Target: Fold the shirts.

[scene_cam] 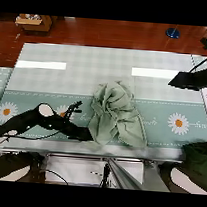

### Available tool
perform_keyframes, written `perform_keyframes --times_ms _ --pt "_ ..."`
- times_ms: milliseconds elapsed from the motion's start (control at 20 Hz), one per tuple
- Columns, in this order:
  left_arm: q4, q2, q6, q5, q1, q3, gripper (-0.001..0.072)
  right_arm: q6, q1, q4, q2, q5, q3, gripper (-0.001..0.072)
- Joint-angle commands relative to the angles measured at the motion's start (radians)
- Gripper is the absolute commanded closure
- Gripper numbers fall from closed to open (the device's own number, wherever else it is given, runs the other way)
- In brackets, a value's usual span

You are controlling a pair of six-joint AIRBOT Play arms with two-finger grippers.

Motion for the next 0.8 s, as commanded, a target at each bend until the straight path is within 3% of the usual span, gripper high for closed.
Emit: perform_keyframes --times_ms 0,50,100,150,200,450,600,750 --pt "-0.039 -0.05 0.018 0.064 -0.024 -0.002 0.0187 -0.003 0.0 0.048 0.0 -0.003 -0.004 0.0178" --pt "-0.055 -0.053 0.017 0.064 -0.035 -0.002 0.0244 -0.003 0.0 0.069 0.0 -0.001 -0.004 0.0178" --pt "-0.066 -0.055 0.017 0.063 -0.043 -0.002 0.0371 -0.004 0.0 0.101 0.0 0.001 -0.004 0.0177" --pt "-0.068 -0.055 0.017 0.063 -0.051 -0.002 0.0585 -0.004 0.001 0.138 0.0 0.003 -0.004 0.0178" --pt "-0.068 -0.055 0.018 0.064 -0.054 -0.002 0.068 -0.007 0.002 0.165 0.0 0.007 -0.004 0.0178" --pt "-0.067 -0.049 0.021 0.063 -0.054 -0.002 0.0684 -0.046 0.112 0.161 -0.016 0.014 -0.005 0.0177" --pt "-0.067 -0.024 0.021 0.06 -0.054 -0.002 0.0685 -0.06 0.204 0.162 -0.06 0.001 -0.005 0.0117" --pt "-0.067 0.027 0.021 0.06 -0.054 -0.002 0.0686 -0.087 0.299 0.163 -0.121 -0.034 -0.005 0.0118"
